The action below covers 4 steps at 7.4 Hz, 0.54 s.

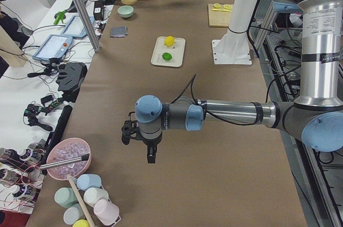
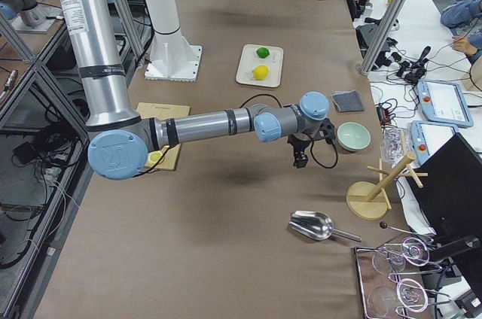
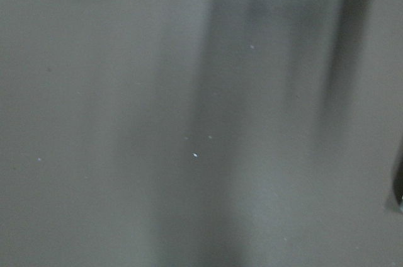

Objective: Place all lemons on tray

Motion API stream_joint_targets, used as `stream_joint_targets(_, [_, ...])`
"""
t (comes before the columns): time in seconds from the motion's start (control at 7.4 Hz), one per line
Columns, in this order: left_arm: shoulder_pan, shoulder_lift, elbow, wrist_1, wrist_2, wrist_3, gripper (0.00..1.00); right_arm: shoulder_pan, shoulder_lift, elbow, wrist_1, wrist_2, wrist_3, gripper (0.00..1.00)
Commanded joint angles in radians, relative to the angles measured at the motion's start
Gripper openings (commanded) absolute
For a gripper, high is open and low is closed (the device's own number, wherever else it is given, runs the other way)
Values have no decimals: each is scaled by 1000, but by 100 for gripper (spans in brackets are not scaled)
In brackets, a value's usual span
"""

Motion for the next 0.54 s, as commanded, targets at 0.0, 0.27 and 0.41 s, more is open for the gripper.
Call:
stream_joint_targets(0.0, [-1,0,-1,0,0,0,98,67,-65,-1,-32,-11,0,98])
stream_joint_targets(0.27, [-1,0,-1,0,0,0,98,113,-106,2,-27,-11,-17,99])
stream_joint_targets(0.41, [-1,0,-1,0,0,0,98,123,-114,2,-28,-11,-17,99])
